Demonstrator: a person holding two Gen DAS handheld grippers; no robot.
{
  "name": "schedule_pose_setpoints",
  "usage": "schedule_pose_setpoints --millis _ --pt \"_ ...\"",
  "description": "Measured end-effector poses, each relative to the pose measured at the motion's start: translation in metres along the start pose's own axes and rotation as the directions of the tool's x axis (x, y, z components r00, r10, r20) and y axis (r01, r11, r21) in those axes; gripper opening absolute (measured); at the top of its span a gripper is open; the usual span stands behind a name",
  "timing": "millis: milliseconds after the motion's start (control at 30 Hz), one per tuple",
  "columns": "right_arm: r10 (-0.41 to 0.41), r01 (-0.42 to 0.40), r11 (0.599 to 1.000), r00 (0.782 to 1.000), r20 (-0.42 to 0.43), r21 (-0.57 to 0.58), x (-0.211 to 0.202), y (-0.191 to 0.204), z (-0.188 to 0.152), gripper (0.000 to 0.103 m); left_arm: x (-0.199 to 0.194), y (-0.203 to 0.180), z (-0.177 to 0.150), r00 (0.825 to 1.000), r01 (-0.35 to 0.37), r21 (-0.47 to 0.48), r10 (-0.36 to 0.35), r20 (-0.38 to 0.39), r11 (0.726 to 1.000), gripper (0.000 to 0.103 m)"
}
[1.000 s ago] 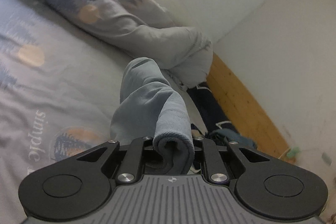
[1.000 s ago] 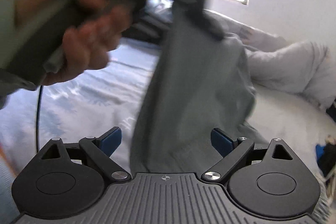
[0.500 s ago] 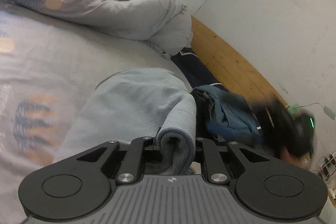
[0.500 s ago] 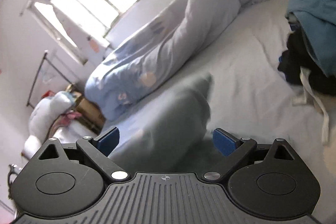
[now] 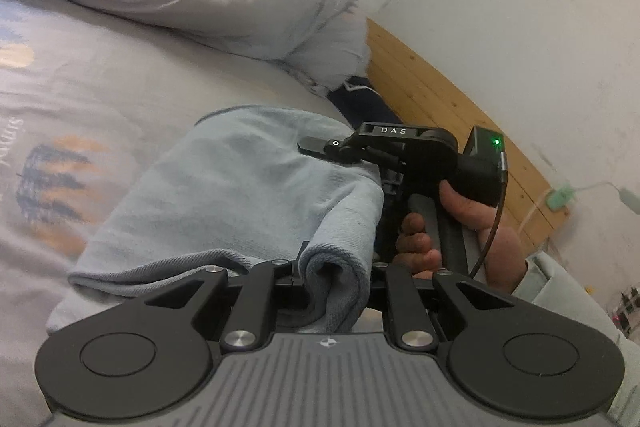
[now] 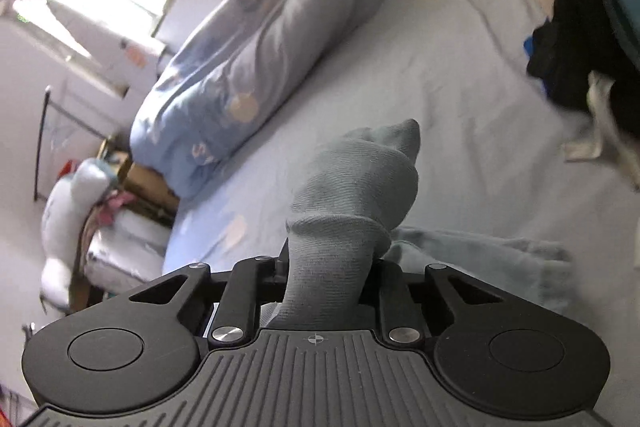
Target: Fold clothes
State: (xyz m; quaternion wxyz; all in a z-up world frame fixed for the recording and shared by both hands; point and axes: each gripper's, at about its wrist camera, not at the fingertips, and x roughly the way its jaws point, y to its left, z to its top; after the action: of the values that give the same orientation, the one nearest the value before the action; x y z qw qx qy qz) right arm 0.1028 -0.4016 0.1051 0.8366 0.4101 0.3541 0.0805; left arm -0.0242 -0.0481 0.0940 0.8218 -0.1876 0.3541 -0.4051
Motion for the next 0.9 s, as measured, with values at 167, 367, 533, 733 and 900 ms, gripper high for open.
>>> schedule_pose_setpoints --millis 167,367,533,733,900 --pt "-0.022 0.022 1.000 1.000 -0.001 -0.008 -0.038 -0.023 -0.007 0.021 0.011 -0.020 -0.013 0.999 0.026 -0.003 -0.026 -0.033 1.000 0.018" --pt "-0.093 0.092 0.996 0.995 -0.043 -0.016 -0.025 -0.076 -0.030 0.022 0.046 -0.015 -0.046 0.993 -0.037 -0.035 0.033 -0.114 0.999 0.019" --pt "-0.029 0.028 0.999 0.999 -0.027 -0.017 -0.023 -0.107 -0.051 0.024 0.047 0.000 -0.083 0.988 -0.103 -0.051 0.096 -0.121 0.993 0.020" --pt "-0.013 0.011 0.997 1.000 -0.029 -0.071 -0.029 -0.110 -0.055 0.029 0.035 -0.022 -0.076 0.978 -0.138 0.033 0.142 -0.154 0.990 0.057" --pt "-0.064 0.059 0.988 0.997 -0.030 -0.145 -0.040 -0.108 -0.059 0.055 0.005 -0.042 -0.084 0.978 -0.076 0.075 0.089 -0.188 0.994 0.072"
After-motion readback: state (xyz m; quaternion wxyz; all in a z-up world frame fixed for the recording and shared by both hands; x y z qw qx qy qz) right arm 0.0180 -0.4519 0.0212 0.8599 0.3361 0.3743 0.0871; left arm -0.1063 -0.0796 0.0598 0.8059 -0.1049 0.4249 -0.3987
